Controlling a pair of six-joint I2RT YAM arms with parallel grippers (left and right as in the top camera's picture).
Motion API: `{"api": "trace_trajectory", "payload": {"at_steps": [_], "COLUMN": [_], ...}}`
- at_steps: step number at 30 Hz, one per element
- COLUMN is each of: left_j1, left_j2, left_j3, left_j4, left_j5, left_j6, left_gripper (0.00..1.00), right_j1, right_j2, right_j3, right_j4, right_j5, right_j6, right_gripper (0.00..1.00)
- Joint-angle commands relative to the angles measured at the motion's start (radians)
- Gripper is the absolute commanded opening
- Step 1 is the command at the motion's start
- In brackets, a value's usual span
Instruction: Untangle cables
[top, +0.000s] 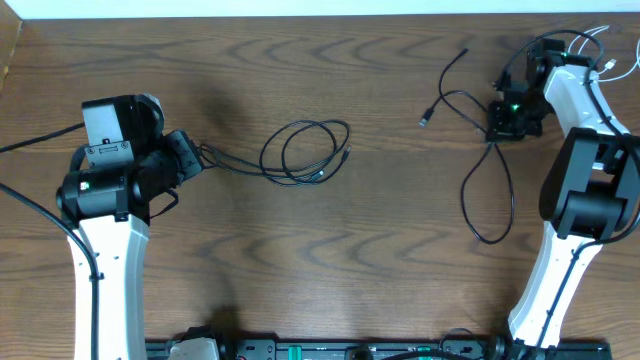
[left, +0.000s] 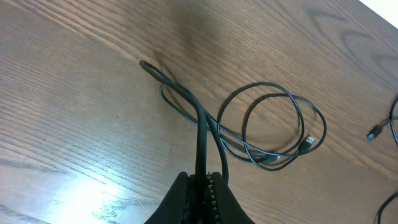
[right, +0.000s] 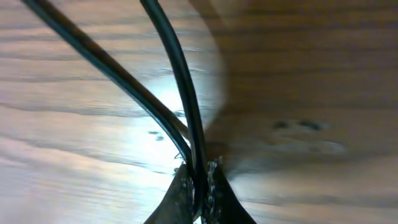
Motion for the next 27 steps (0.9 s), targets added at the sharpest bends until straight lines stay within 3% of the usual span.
{"api": "trace_trajectory", "payload": {"at_steps": [1,8,16,27], "left_j1": [0.000,0.000,0.000,0.000], "left_j2": [0.002,0.002,0.002,0.011], "left_j3": [0.018,0.018,0.018,0.018], "left_j4": [-0.003,-0.003,-0.003,-0.003], "left_j5": [-0.013,-0.013,-0.013,-0.013], "left_j6": [0.009,0.009,0.009,0.009], "left_gripper": [0.08,0.07,0.07,0.08], "right_j1": [-0.011,-0.077,-0.266,-0.531], "right_j2": [-0.101,-0.375,-0.621,-0.598], "right_j3": [0.053,0.070,0.070,0.070], "right_j4": [0.002,0.041,0.113,0.219], "right_j5": [-0.103,-0.067,-0.002,0.098], "right_j6": [0.048,0.135,0.209,0.353], "right_gripper": [0.01,0.01,0.01,0.01]}}
